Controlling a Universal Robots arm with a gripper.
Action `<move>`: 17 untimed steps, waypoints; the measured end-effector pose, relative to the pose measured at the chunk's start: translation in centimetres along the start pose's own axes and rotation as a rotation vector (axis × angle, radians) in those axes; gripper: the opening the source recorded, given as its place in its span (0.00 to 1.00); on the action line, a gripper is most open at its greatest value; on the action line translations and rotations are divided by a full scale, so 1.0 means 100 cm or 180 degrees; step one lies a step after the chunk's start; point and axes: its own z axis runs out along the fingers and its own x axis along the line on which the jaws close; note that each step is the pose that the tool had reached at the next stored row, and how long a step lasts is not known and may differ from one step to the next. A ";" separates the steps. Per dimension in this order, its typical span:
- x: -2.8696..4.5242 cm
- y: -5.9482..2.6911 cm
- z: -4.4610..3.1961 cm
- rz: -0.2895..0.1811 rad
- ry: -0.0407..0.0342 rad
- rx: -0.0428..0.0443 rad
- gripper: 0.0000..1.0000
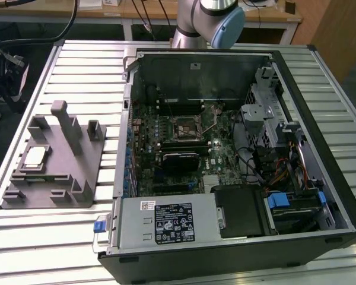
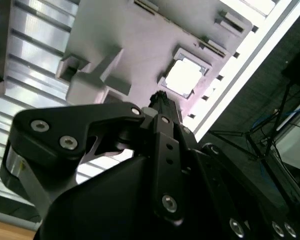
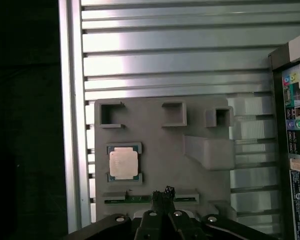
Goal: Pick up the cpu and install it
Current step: 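Reach for the cpu, then pick up the cpu and move it towards the insertion slot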
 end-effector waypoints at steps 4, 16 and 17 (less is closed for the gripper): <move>0.0019 0.0041 0.0070 0.0000 0.0001 0.0000 0.11; 0.0031 0.0072 0.0136 0.0000 0.0001 0.0001 0.11; 0.0031 0.0072 0.0136 0.0000 0.0001 0.0001 0.11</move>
